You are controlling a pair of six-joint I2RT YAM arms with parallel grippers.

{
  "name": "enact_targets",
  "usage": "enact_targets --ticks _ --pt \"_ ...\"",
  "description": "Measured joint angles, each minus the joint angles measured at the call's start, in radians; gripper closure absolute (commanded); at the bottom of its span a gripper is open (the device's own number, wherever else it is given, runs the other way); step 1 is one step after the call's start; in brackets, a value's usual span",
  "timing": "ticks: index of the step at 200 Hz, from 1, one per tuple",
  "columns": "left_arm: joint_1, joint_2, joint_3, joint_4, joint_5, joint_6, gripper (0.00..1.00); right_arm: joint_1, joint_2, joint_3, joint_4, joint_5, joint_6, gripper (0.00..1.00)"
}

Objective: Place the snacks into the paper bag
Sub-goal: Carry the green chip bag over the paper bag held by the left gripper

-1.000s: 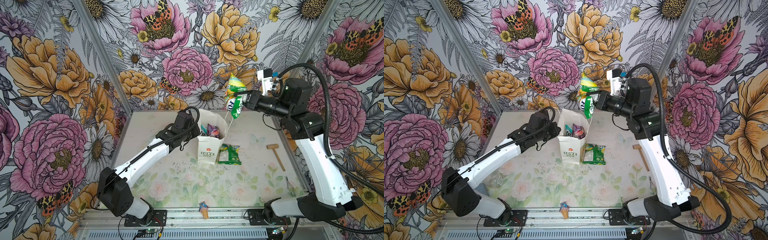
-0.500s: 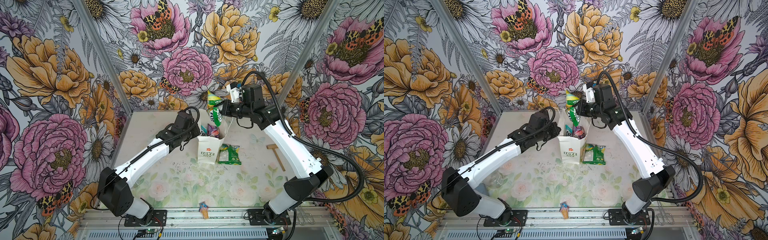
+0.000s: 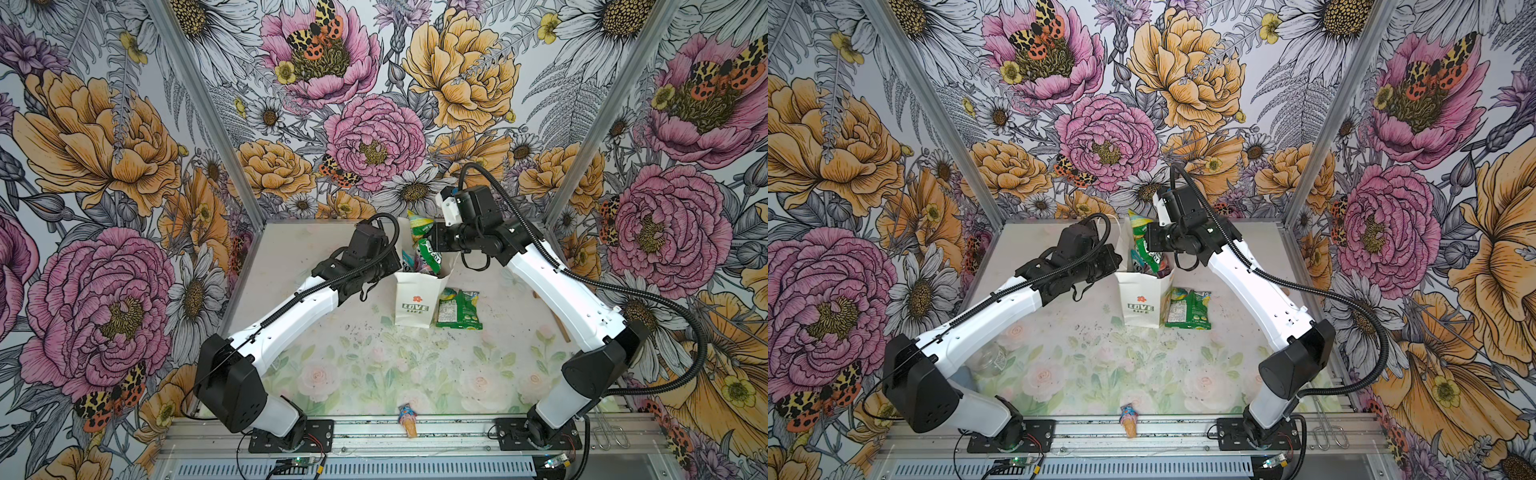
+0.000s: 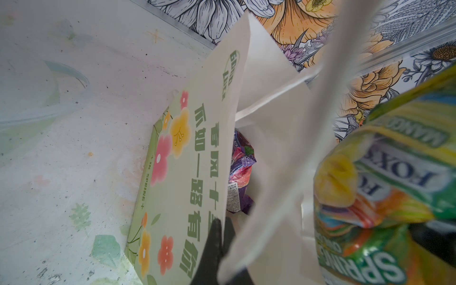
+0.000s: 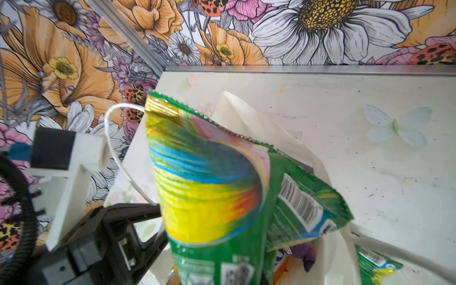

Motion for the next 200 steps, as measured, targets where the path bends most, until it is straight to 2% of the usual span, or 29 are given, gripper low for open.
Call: enact_targets --ticks 85,200 --pt "0.0 0.0 0.0 0.0 0.0 0.0 1.0 0.079 0.002 0.0 -0.082 0.176 -0.139 0.98" --pt "-0.003 0.0 0.0 0.0 0.0 0.0 1.0 0.154 0.04 0.001 -0.157 0.293 -0.174 0.86"
